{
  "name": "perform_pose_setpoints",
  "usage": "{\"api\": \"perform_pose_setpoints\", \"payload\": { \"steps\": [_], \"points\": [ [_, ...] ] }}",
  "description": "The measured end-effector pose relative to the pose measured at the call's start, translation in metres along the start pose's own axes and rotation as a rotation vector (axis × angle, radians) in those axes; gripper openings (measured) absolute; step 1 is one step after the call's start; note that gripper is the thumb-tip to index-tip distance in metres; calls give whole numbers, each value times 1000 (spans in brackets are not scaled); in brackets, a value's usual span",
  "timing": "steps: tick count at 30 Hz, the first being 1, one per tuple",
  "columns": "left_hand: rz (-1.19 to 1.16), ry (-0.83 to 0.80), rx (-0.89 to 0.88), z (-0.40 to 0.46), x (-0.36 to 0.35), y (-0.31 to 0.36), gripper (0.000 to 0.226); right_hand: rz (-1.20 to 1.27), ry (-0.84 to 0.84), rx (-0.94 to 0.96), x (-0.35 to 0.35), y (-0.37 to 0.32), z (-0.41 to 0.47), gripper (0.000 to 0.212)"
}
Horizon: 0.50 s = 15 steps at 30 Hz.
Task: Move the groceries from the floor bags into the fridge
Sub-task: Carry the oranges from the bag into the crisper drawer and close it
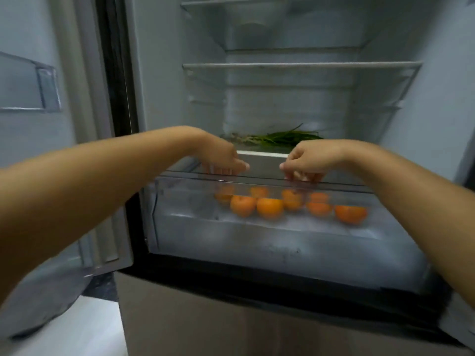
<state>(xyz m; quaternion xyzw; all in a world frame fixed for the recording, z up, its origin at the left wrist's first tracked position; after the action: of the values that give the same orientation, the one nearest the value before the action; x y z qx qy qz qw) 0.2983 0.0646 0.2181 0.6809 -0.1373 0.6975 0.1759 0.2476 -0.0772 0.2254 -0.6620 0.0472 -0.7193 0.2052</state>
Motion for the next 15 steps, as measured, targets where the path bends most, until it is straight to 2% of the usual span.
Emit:
{"api": "perform_pose_setpoints", "payload": {
  "steps": [2,3,5,7,9,13,14,15],
  "points": [
    [-18,91,-19,-25,-1,7,54,-68,49,3,-4,0,-27,52],
    [-113,153,-27,-37,-3,12,52,-131,145,8,-5,-1,-38,56],
    [-168,345,-5,-55,-5,19,52,-351,470,27,0,-4,-59,53],
    [25,643,60,-72,1,25,55,-510,689,68,-2,-11,-79,47],
    [153,887,135,-84,3,26,57,-542,735,95,-5,-9,-86,47],
    [214,1179,80,-93,4,23,56,-535,749,51,0,0,-81,51],
    [211,1218,70,-91,5,20,56,-532,756,48,1,-1,-77,51],
    [188,1190,54,-86,5,19,58,-526,756,39,1,-1,-74,51]
  ]
}}
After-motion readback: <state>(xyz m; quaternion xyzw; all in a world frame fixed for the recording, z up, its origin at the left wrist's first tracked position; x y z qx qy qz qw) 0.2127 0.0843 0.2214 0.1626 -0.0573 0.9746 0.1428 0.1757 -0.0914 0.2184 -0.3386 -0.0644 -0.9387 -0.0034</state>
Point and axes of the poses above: each hand's wrist, its own z-axis towards the middle knuckle, its own x-axis out of the back of the hand, y = z × x, the point moved 9 cm from there along z, towards the middle knuckle, and after that the axes turned 8 degrees about y, right-handed, at the moved point
